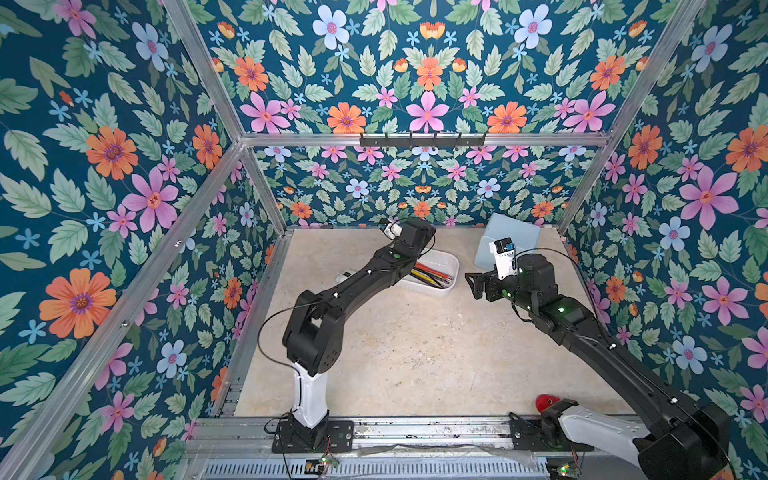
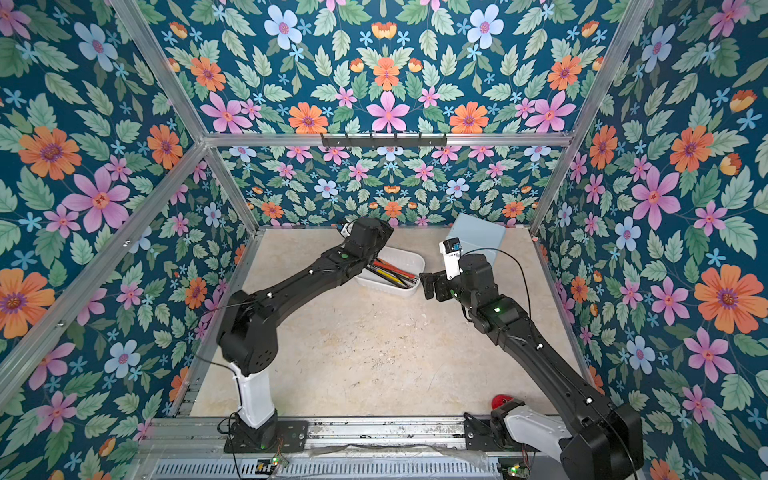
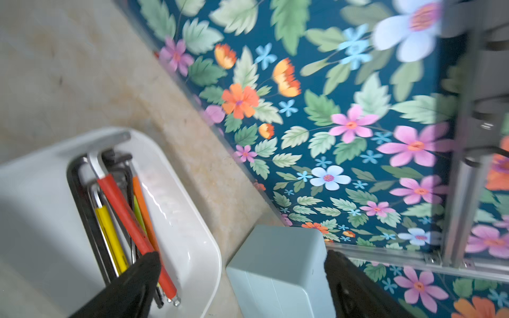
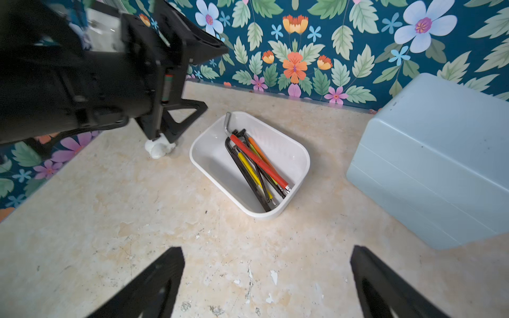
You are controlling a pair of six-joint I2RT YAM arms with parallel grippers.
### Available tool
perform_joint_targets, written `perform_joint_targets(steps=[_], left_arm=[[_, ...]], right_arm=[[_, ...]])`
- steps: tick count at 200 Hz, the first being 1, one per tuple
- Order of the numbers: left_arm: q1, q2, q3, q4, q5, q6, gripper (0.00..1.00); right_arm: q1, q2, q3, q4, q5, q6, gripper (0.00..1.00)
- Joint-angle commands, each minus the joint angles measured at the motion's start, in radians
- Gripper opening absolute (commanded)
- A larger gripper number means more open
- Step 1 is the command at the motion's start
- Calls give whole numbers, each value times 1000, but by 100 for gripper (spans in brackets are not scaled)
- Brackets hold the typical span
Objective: Put the hex key on the desktop into the storage box
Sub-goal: Place the Allen key in the storage box, then reset both arms
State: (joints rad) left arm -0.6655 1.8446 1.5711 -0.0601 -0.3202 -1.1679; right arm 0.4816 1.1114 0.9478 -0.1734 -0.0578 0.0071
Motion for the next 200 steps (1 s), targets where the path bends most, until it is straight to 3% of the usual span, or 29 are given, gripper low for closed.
perform_joint_targets(steps=[1,25,42,69,93,115,126,157,181,200], left_arm=[[2,-136,-69,46,-178,526,99],[35,-264,-215,104,-278,962,99],[95,-326,-349,132,-310,1086,99],[295,-415,-588,194,-258,1038,99],[477,-494,-822,361,-189,1002,99],[581,-504,-999,595,-94,1037,99],[602,-472,-1038,675,-63,1065,99],[610,-341,-1075,818,-4,1127,99],[611,-269,-1179,1088,49,1148,99],[625,-286,-1208,1107,98,1131,99]], right_arm=[[-2,-26,-17,91,23,35,99],[-8,-44,-72,181,76,66,99],[-22,-35,-110,244,149,92,99],[-82,-34,-148,307,232,153,99],[-165,-68,-227,394,267,195,99],[-247,-95,-346,525,250,212,99],[-270,-96,-398,588,234,189,99],[-279,-78,-496,720,364,112,99],[-328,-14,-500,743,395,112,99],[-358,42,-535,836,404,91,99]])
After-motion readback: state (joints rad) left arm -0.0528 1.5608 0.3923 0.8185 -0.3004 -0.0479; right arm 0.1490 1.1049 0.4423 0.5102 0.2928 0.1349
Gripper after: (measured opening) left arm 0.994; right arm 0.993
